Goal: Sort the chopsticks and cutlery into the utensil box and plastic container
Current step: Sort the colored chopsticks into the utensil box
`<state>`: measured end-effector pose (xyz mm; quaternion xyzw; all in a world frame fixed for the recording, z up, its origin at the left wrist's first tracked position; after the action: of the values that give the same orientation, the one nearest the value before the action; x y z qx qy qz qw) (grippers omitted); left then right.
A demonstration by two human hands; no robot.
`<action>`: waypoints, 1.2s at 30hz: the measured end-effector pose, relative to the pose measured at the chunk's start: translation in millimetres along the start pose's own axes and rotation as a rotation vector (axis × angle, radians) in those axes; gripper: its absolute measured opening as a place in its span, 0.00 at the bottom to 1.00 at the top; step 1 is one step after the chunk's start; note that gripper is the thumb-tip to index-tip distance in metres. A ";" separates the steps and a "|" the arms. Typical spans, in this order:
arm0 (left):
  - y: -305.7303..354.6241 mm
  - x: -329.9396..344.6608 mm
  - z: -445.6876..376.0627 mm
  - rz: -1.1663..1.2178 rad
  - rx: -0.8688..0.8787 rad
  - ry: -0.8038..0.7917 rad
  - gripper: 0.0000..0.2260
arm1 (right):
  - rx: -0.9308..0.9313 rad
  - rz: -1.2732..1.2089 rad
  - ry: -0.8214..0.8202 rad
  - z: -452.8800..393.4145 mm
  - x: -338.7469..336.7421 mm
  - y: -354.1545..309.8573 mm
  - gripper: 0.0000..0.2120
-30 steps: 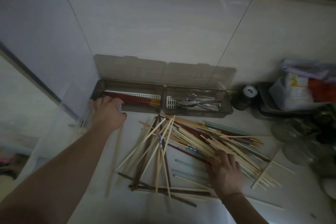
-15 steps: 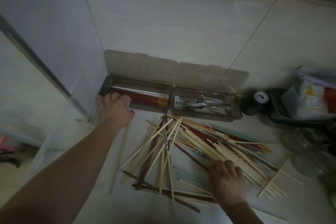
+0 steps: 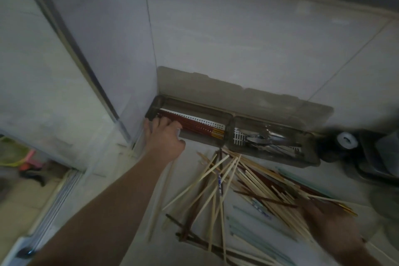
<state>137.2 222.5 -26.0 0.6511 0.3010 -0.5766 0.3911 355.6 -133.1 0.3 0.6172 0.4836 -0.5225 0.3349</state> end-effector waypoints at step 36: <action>39.8 -12.9 21.9 -0.243 0.339 0.136 0.23 | 0.010 -0.236 -0.340 27.7 67.5 -148.4 0.18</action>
<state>157.5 184.1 -7.5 0.7040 0.3016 -0.6166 0.1823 205.3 -96.2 -57.9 0.4609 0.4868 -0.6570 0.3450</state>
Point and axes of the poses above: each hand's wrist, its own z-axis away from the middle knuckle, its own x-axis out of the palm, y = z × x, the point moved 5 cm from there along -z, towards the middle knuckle, and after that the axes turned 7 degrees about -z, right-handed, at the moved point
